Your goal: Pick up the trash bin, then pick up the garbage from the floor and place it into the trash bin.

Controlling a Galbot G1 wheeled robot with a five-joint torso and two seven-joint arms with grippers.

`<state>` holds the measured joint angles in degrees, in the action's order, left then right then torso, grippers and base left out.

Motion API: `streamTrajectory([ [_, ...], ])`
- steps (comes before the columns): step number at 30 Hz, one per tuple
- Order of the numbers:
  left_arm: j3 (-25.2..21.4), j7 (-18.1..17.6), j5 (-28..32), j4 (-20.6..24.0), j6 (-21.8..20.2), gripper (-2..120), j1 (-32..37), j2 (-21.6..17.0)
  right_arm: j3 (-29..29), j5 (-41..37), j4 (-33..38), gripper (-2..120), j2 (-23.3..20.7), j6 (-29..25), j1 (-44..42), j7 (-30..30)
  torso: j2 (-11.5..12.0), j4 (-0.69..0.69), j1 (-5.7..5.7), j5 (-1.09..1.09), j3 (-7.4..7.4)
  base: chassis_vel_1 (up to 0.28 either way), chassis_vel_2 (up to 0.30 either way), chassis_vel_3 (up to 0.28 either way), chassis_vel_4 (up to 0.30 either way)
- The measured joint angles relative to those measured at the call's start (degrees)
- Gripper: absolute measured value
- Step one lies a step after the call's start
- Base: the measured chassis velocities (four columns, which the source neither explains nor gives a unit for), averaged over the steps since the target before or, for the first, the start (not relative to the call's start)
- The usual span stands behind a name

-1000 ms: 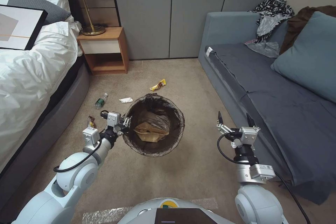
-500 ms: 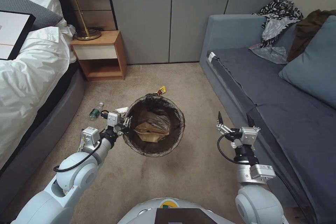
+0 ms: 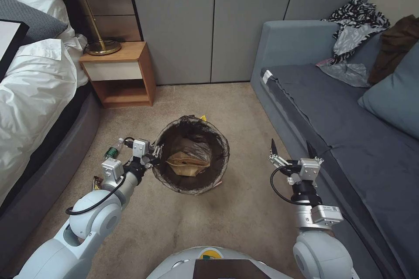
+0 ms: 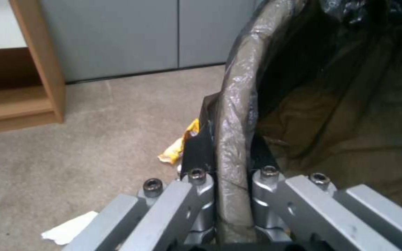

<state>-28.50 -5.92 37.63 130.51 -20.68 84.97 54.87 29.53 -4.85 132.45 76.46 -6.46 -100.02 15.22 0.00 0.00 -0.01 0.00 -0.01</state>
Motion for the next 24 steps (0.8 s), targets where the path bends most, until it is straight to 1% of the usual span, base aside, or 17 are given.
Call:
streamTrajectory([
  [16,-0.75,-0.24,0.07,-0.47,0.06,4,-0.04,0.62,-0.42,-0.06,-0.27,100,-0.19,-0.27,0.17,-0.28,0.00,0.00,0.01,0.00,0.02,0.000,0.000,0.000,0.000],
  [24,-1.17,-0.42,-0.08,-0.63,0.06,4,0.09,0.82,-0.86,-1.37,-0.40,100,-1.25,-0.42,0.13,-1.49,0.00,0.00,0.01,0.00,0.02,0.000,0.000,0.000,0.000],
])
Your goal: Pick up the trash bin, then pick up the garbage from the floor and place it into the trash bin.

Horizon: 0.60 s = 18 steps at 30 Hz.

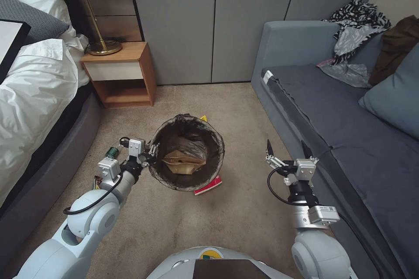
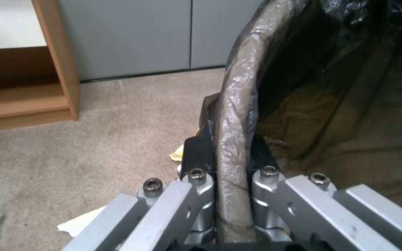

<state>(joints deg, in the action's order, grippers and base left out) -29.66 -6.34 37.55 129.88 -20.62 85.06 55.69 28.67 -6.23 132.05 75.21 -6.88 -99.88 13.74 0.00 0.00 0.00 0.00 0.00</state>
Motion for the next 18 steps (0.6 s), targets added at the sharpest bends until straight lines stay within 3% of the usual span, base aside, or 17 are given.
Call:
streamTrajectory([
  [13,-0.30,-0.03,0.08,-0.01,0.04,4,0.24,-0.27,-0.77,-2.28,-0.87,100,-1.88,0.14,0.36,-2.00,0.00,0.00,0.00,0.00,0.00,0.000,0.000,0.000,0.000],
  [18,-0.54,-0.04,0.14,-0.01,0.06,4,0.28,-0.46,-1.33,-3.83,-2.51,100,-5.05,0.27,1.45,-3.59,0.00,0.00,0.00,0.01,0.00,0.000,0.000,0.000,0.000],
])
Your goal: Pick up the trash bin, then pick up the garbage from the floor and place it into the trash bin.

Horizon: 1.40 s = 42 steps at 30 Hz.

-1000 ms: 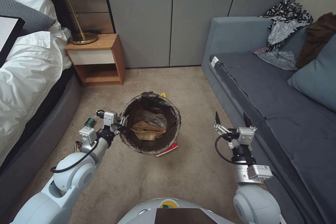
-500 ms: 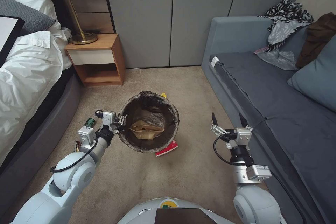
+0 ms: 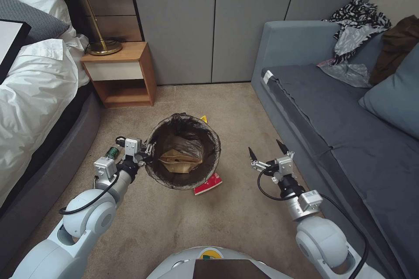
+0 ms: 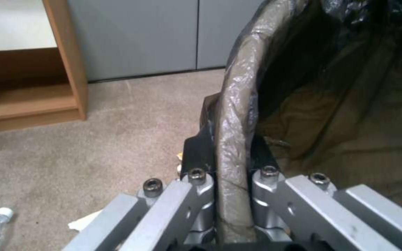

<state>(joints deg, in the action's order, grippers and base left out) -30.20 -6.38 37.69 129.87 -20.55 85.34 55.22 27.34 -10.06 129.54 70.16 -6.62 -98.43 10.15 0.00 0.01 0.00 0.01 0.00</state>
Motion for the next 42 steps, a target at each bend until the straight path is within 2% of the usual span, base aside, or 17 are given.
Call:
streamTrajectory([
  [1,-0.04,0.00,0.01,0.00,0.01,4,0.00,-0.01,-0.06,-0.23,-0.23,100,-0.59,0.09,0.21,-0.17,0.00,0.00,0.00,0.00,0.00,0.000,0.000,0.000,0.000],
  [3,-0.32,-0.02,0.13,-0.02,0.03,4,0.04,-0.07,-0.64,-1.87,-1.58,100,-5.04,0.99,1.65,-0.47,0.00,-0.02,0.00,0.00,0.00,0.000,0.000,0.000,0.000],
  [4,-0.32,-0.02,0.13,-0.02,0.03,4,0.04,-0.07,-0.64,-1.87,-1.58,100,-5.04,0.99,1.65,-0.47,0.00,-0.02,0.00,0.00,0.00,0.000,0.000,0.000,0.000],
  [8,-0.92,-0.03,0.38,-0.05,0.10,4,0.27,-0.04,-2.73,-4.19,-4.41,100,-12.40,3.60,5.47,-0.49,0.00,-0.02,0.00,0.01,-0.01,0.000,0.000,0.000,0.000],
  [17,-2.28,-0.05,0.94,-0.18,0.20,4,0.46,-0.02,-7.55,-7.75,-10.42,100,-18.48,6.88,13.54,-0.36,0.00,-0.01,0.00,0.00,-0.01,0.000,0.000,0.000,0.000],
  [23,-1.62,-0.16,1.04,-0.56,0.28,4,0.05,0.05,-13.15,-10.25,-18.14,100,-23.40,7.12,18.94,-2.51,0.00,0.00,0.00,0.00,0.00,0.000,0.000,0.000,0.000],
  [33,-1.17,-0.18,1.14,-0.75,0.28,4,-0.38,0.20,-19.94,-8.64,-23.67,100,-24.97,5.92,22.81,-4.53,0.00,-0.01,0.00,0.00,0.00,0.000,0.000,0.000,0.000],
  [42,-1.18,-0.21,1.21,-0.75,0.23,4,-0.49,0.21,-20.87,-7.67,-23.63,100,-24.52,5.96,23.00,-4.59,0.00,-0.01,0.00,-0.01,0.00,0.000,0.000,0.000,0.000],
])
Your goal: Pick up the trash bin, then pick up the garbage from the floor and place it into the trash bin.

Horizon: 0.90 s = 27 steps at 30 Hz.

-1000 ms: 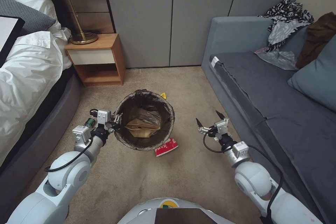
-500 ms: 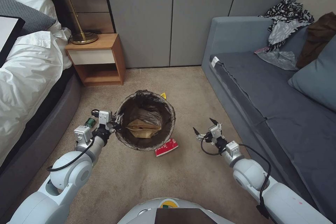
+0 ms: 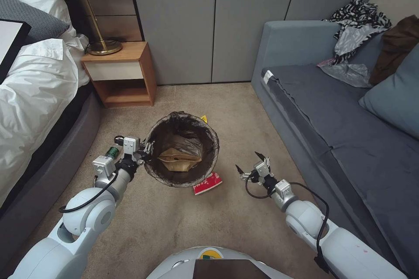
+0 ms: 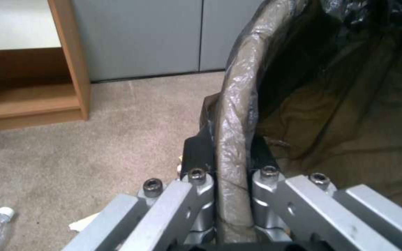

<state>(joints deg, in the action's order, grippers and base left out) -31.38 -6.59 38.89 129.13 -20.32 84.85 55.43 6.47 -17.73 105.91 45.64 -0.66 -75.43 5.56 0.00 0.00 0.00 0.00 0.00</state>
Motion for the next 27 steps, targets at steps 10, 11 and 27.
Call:
streamTrajectory([
  [10,0.05,-0.02,0.05,0.09,-0.08,4,0.01,-0.19,-0.02,1.04,0.00,100,0.09,-0.18,-0.43,-0.06,0.00,0.00,0.00,0.00,0.00,0.000,0.000,0.000,0.000],
  [11,0.05,-0.02,0.07,0.14,-0.08,4,0.05,-0.25,-0.15,1.27,-0.06,100,0.16,-0.23,-0.43,-0.10,0.00,0.00,0.00,0.00,0.00,0.000,0.000,0.000,0.000],
  [27,-0.02,-0.01,0.12,0.20,-0.08,4,0.06,-0.14,-6.06,1.50,-3.60,100,-0.57,-1.50,4.29,-2.71,0.00,0.00,0.00,0.00,0.00,0.000,0.000,0.000,0.000],
])
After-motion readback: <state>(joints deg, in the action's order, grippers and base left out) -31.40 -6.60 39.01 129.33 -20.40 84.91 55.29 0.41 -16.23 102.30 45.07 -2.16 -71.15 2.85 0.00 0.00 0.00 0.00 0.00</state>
